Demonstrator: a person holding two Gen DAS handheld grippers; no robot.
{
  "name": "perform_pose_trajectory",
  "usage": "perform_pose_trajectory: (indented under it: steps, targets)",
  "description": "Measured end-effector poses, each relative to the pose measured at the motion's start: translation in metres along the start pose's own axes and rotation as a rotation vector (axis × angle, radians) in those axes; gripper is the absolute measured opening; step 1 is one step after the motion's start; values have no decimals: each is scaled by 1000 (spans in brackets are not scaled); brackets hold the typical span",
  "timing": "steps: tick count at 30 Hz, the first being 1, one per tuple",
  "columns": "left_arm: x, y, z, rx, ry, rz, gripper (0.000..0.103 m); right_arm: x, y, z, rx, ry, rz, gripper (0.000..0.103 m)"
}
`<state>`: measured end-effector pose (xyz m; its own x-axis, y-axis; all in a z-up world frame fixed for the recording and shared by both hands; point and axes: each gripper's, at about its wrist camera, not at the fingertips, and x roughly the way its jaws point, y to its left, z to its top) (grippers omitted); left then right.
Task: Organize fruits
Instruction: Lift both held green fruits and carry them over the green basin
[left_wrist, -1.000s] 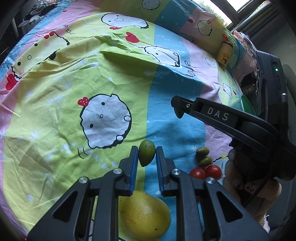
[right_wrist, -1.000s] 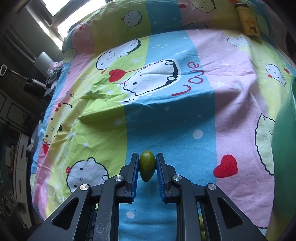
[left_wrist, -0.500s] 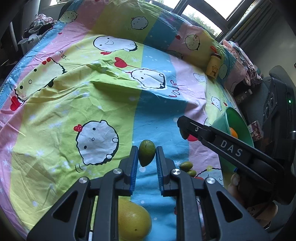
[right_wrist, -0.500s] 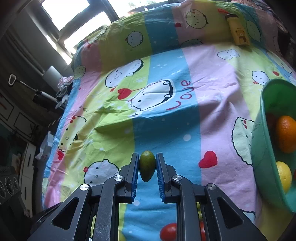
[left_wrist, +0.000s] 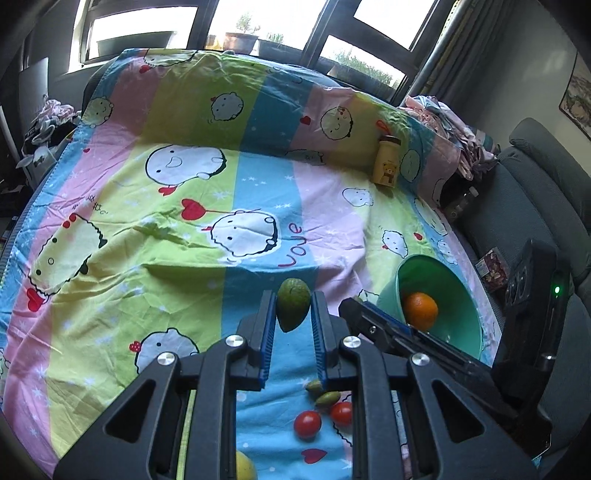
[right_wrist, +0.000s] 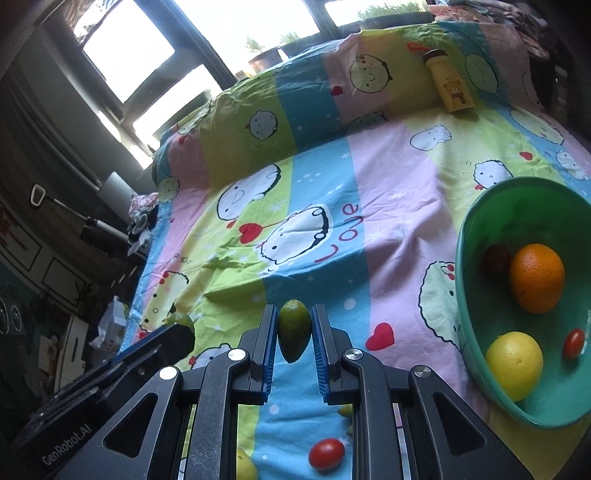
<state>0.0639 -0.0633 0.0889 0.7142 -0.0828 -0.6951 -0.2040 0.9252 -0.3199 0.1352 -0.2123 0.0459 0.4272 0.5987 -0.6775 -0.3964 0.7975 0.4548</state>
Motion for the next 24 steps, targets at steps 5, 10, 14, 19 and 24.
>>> perform_pose_trajectory:
  steps: [5, 10, 14, 19, 24]
  targets:
    - [3, -18, 10, 24, -37, -67, 18, -17, -15, 6, 39, -52, 2, 21]
    - [27, -28, 3, 10, 20, -103, 18, -33, -33, 7, 76, -95, -31, 21]
    - [35, -45, -2, 45, 30, -124, 18, -44, -49, 8, 120, -125, -50, 21]
    - [40, -71, -7, 91, 36, -166, 18, -54, -67, 6, 175, -153, -67, 21]
    - [48, -89, -11, 143, 41, -188, 18, -66, -78, 4, 198, -183, -118, 21]
